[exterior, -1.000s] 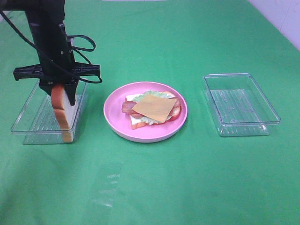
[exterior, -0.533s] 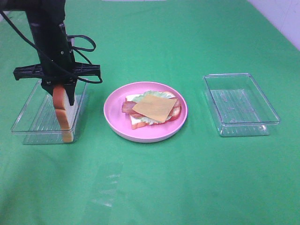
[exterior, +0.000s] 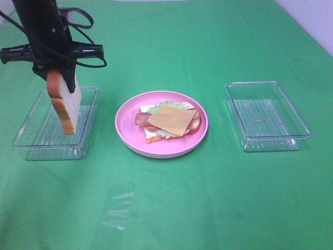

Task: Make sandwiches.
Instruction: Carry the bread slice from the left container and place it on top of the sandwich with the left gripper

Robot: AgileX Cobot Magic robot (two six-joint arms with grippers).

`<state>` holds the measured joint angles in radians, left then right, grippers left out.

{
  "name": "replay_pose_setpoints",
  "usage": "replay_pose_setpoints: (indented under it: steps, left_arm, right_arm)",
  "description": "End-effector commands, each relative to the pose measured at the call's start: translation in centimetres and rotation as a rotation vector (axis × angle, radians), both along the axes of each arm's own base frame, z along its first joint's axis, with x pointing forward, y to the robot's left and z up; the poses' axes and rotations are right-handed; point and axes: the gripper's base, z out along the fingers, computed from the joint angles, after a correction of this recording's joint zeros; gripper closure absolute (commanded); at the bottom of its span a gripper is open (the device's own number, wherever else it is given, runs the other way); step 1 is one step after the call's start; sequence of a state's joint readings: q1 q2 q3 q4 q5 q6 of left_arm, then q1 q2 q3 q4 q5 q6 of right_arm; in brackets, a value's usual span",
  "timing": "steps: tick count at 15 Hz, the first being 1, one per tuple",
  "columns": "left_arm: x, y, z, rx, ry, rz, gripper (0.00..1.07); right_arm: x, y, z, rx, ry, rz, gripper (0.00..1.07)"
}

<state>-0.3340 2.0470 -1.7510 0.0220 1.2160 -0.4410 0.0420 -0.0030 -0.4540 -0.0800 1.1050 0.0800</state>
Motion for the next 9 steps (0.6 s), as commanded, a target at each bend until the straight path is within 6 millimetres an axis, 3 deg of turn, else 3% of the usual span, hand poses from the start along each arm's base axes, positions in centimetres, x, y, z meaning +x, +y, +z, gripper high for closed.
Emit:
replay_pose_setpoints:
  steps: [1, 2, 4, 7, 9]
  left_arm:
    - [-2.2, 0.9, 4.7, 0.001, -0.026, -0.038, 1.0]
    - [-2.7, 1.2, 8.1, -0.013, -0.161, -0.081, 1.0]
    - [-2.5, 1.1, 9.5, -0.045, -0.257, -0.086, 1.0]
    - [-1.8, -0.2, 9.2, -0.174, -0.291, -0.08, 1.0]
    - [-0.4, -2.4, 6.9, -0.36, -0.258, -0.11, 1.0]
  right_arm:
    - [-0.3, 0.0, -0.1, -0.005, -0.027, 0.001, 0.12]
    - [-0.3, 0.0, -0.1, -0.005, -0.027, 0.001, 0.12]
    - [-0.3, 0.0, -0.1, -0.005, -0.027, 0.001, 0.12]
    - [-0.3, 0.0, -0.1, -0.005, -0.027, 0.001, 0.12]
    - [-0.3, 0.0, -0.1, -0.005, -0.027, 0.001, 0.12]
